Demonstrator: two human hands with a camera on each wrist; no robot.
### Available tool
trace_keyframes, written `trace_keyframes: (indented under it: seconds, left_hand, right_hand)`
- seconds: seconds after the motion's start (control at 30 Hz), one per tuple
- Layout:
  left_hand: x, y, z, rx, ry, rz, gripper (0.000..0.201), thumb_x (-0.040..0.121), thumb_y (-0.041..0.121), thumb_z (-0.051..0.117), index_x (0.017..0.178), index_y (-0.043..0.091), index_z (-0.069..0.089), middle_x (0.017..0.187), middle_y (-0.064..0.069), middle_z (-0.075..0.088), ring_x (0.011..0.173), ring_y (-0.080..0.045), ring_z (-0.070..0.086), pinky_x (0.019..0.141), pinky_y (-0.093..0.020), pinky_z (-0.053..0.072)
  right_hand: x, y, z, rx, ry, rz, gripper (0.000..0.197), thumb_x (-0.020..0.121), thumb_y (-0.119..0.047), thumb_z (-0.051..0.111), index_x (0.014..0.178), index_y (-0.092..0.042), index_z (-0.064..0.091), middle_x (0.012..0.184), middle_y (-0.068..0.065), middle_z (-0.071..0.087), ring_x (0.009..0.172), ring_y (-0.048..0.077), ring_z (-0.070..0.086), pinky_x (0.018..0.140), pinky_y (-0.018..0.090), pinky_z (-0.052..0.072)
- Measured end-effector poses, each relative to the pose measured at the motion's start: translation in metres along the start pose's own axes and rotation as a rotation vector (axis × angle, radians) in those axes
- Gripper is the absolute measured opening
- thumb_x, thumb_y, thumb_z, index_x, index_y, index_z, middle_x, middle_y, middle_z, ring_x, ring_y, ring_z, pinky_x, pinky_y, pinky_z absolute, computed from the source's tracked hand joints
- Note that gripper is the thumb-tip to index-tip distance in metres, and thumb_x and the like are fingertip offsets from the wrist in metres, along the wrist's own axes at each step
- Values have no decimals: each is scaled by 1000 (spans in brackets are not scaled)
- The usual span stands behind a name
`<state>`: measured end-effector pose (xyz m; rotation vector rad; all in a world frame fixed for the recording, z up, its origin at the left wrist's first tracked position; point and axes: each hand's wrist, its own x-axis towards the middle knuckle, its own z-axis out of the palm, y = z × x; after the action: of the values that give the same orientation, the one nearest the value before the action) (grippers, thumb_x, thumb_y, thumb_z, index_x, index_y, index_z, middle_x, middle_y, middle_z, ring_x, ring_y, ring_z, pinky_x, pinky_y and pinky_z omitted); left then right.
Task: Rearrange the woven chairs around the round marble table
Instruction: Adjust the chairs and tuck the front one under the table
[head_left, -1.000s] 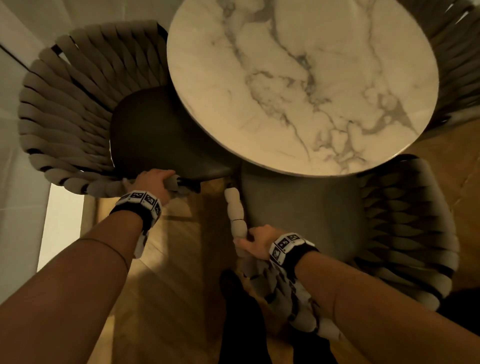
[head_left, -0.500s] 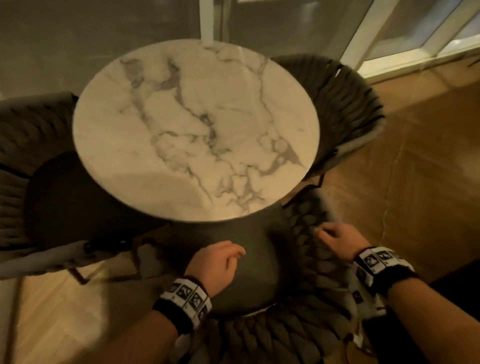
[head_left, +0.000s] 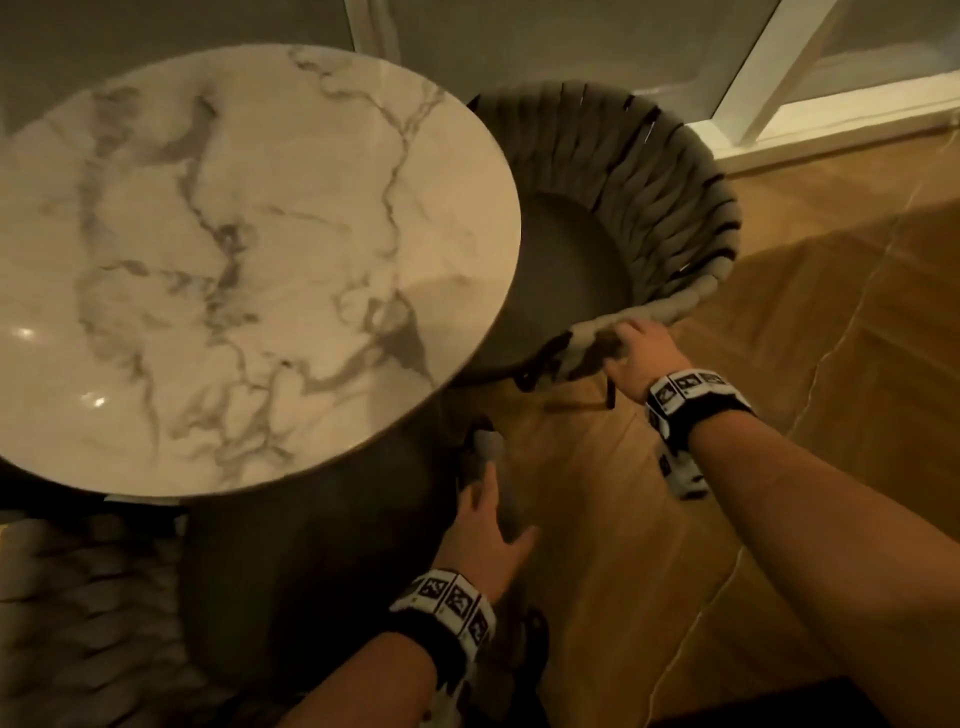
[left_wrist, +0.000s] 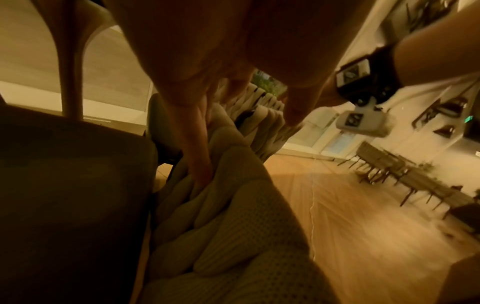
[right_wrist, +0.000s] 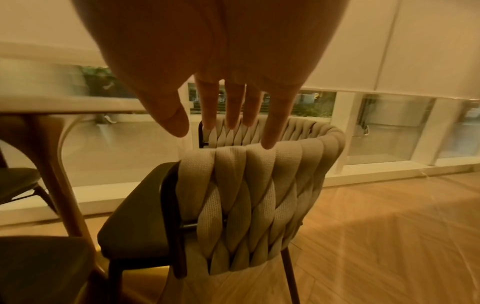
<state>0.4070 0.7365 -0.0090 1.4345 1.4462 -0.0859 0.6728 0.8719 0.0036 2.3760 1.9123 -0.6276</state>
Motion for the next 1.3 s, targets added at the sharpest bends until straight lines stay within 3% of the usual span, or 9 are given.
trace_keyframes:
  seconds: [0.1,0.2,0.33,0.47,0.7,0.97,1.17,1.23,1.3]
  left_hand:
    - [12,8,13,43,10,-94,108,82,53,63,147,34,-21,163,1,-2,131,-33,47,106,-44,44]
    - [24,15,19,72,24,-177,121,78,53,68,143,33,-31,163,0,-3,133,-34,45,107,-47,42]
    - [37,20,17,102,24,-219,121,79,43,70,140,37,-34,159,-7,22,119,-32,56,102,-45,47]
    - [40,21,14,5,8,-224,117,78,40,67,138,46,-33,145,-7,42,113,-29,59,100,-44,49]
    - [35,21,12,-60,39,-219,116,78,35,70,139,50,-27,145,-6,44,125,-27,53,108,-40,42]
    - [39,19,8,-25,14,-209,118,78,39,69,133,53,-35,143,-10,47,124,-28,54,108,-46,42]
    - [39,19,5,164,-5,-183,119,78,51,67,139,40,-34,147,-12,44,121,-32,56,105,-44,45]
    - [42,17,1,296,-14,-163,113,80,58,59,143,32,-31,149,-12,41,116,-33,57,99,-46,48]
    - [45,15,-7,379,4,-135,107,81,63,53,146,29,-24,143,-10,47,112,-33,59,92,-46,51]
  right_hand:
    - [35,12,18,-52,-91,-52,66,88,-31,59,145,-21,28,156,9,21,144,33,15,115,51,25]
    - [65,21,31,-101,-106,-67,67,91,-36,54,148,-27,19,158,4,15,146,31,3,112,55,28]
    - [90,25,29,-151,-190,-122,54,92,-34,55,140,-27,31,145,8,33,138,39,18,106,56,36]
    - [85,18,33,-107,-153,-145,48,92,-26,54,137,-25,37,139,9,39,132,40,23,102,52,38]
    - [74,14,46,-61,-136,-198,46,91,-26,55,134,-25,42,134,8,44,125,41,26,102,50,36]
    - [69,7,50,-68,-131,-166,48,90,-31,57,135,-25,41,135,9,41,127,40,24,103,49,35]
    - [73,9,42,-120,-181,-170,51,91,-34,54,137,-26,35,139,10,38,128,42,23,107,52,34]
    - [73,7,40,-135,-215,-153,52,92,-36,52,139,-27,32,141,10,35,130,42,21,108,53,33]
    - [72,4,37,-157,-247,-134,53,93,-39,51,140,-28,29,144,9,32,134,42,18,108,55,32]
